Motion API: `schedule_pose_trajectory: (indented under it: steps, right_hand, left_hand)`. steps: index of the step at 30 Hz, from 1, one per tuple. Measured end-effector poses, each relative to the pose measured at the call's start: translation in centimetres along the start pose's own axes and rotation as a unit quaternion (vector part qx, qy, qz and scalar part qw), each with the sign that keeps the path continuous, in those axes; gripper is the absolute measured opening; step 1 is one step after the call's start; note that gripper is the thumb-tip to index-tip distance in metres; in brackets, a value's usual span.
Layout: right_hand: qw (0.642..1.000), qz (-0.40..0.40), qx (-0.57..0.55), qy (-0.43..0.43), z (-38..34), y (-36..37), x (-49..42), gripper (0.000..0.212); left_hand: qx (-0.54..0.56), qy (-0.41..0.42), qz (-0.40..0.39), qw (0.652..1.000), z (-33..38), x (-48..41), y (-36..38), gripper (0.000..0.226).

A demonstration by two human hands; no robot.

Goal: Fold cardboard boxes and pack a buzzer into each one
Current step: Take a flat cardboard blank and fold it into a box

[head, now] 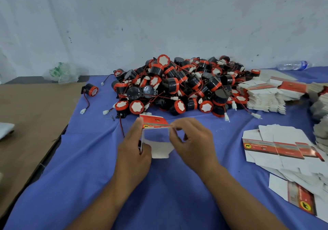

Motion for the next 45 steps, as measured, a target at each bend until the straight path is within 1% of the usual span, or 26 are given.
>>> schedule_pose_trajectory:
  steps: [2,3,4,6,7,8,9,11,13,17,19,20,22,23,24,26,27,28,31,33,34,35,38,41,43,45]
  right_hand:
    - [0.999,0.017,-0.011,0.032,1.2,-0.4,-0.5,0.009]
    - [0.996,-0.015,-0.038,0.083,2.3,0.1,-0.7,0.018]
    - [0.983,-0.075,-0.071,0.152,3.6,1.2,-0.6,0.030]
    - [0.918,-0.239,-0.144,0.283,5.6,4.2,0.9,0.054]
    - [0.885,-0.315,-0.161,0.303,5.7,5.5,2.0,0.060]
    - [0.872,-0.374,-0.149,0.280,5.2,6.4,2.9,0.060]
    - [0.877,-0.399,-0.117,0.239,4.8,6.8,3.4,0.056]
    - [0.906,-0.363,-0.090,0.197,4.3,6.6,2.9,0.042]
    - [0.922,-0.287,-0.131,0.222,4.7,5.5,1.9,0.027]
    - [0.922,-0.198,-0.196,0.269,5.9,3.8,1.3,0.010]
    - [0.901,-0.182,-0.237,0.315,6.3,3.7,1.6,0.005]
    - [0.885,-0.182,-0.261,0.339,6.2,3.7,1.7,0.009]
    - [0.849,-0.198,-0.317,0.375,6.1,4.0,1.8,0.019]
    - [0.829,-0.214,-0.344,0.385,5.8,4.3,1.8,0.019]
    - [0.811,-0.233,-0.366,0.393,5.4,4.5,1.9,0.018]
    - [0.783,-0.266,-0.394,0.400,4.7,5.0,2.3,0.018]
    - [0.774,-0.276,-0.406,0.399,4.5,5.2,2.5,0.019]
    - [0.768,-0.281,-0.417,0.397,4.3,5.5,2.6,0.021]
    - [0.741,-0.312,-0.449,0.391,3.4,6.4,3.3,0.039]
    - [0.709,-0.366,-0.485,0.357,2.0,6.7,3.6,0.049]
    - [0.697,-0.391,-0.497,0.339,1.3,6.8,3.8,0.049]
    - [0.696,-0.405,-0.493,0.331,1.0,6.8,3.9,0.047]
    - [0.732,-0.378,-0.452,0.343,1.9,6.9,3.7,0.040]
    - [0.733,-0.361,-0.461,0.348,2.3,6.7,3.4,0.034]
    - [0.737,-0.310,-0.465,0.380,3.3,6.5,3.0,0.027]
    - [0.758,-0.239,-0.442,0.415,4.7,5.9,2.7,0.021]
  left_hand:
    - [0.039,-0.004,-0.027,0.999,-0.2,0.3,0.8,0.071]
    - [0.079,-0.020,-0.037,0.996,-0.4,0.4,1.2,0.068]
    - [0.122,-0.035,-0.044,0.991,-0.6,0.5,1.5,0.064]
    - [0.178,-0.047,-0.045,0.982,-0.6,0.5,1.7,0.056]
    - [0.192,-0.045,-0.042,0.979,-0.5,0.5,1.7,0.054]
    - [0.205,-0.044,-0.038,0.977,-0.4,0.5,1.7,0.054]
    - [0.211,-0.044,-0.036,0.976,-0.2,0.5,1.7,0.055]
    - [0.209,-0.039,-0.040,0.976,-0.2,0.6,1.6,0.058]
    - [0.178,-0.022,-0.067,0.982,0.1,0.5,1.9,0.060]
    - [0.121,0.020,-0.149,0.981,1.3,1.1,2.8,0.061]
    - [0.146,0.046,-0.191,0.970,2.3,1.2,3.2,0.059]
    - [0.168,0.059,-0.204,0.963,3.0,0.8,3.8,0.052]
    - [0.198,0.089,-0.222,0.950,3.1,1.2,3.8,0.023]
    - [0.217,0.051,-0.201,0.954,1.9,0.8,4.0,0.016]
    - [0.235,0.022,-0.189,0.953,1.2,0.5,3.9,0.015]
    - [0.232,0.036,-0.200,0.951,2.4,0.7,3.7,0.021]
    - [0.234,0.015,-0.189,0.954,2.4,0.6,3.9,0.025]
    - [0.274,-0.013,-0.175,0.946,2.1,1.0,3.5,0.027]
    - [0.326,-0.058,-0.105,0.938,0.7,0.6,3.4,0.022]
    - [0.349,-0.084,-0.078,0.930,-0.2,-0.1,3.1,0.019]
    - [0.362,-0.093,-0.061,0.925,-0.5,-0.2,2.7,0.017]
    - [0.367,-0.101,-0.053,0.923,-0.9,-0.1,2.4,0.016]
    - [0.366,-0.116,-0.060,0.921,-1.5,0.1,2.6,0.018]
    - [0.340,-0.117,-0.065,0.931,-1.8,0.3,3.0,0.026]
    - [0.322,-0.114,-0.066,0.937,-1.7,0.5,3.1,0.040]
    - [0.294,-0.068,-0.108,0.947,-0.6,0.8,3.6,0.044]
Point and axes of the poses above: each hand's wrist, its own x-axis away from the middle knuckle, its own y-axis out of the palm, z = x × y, the point moved 9 cm from there along -x, towards the middle knuckle, and after that the axes turned 11 degrees about y, right-handed, at the moved point
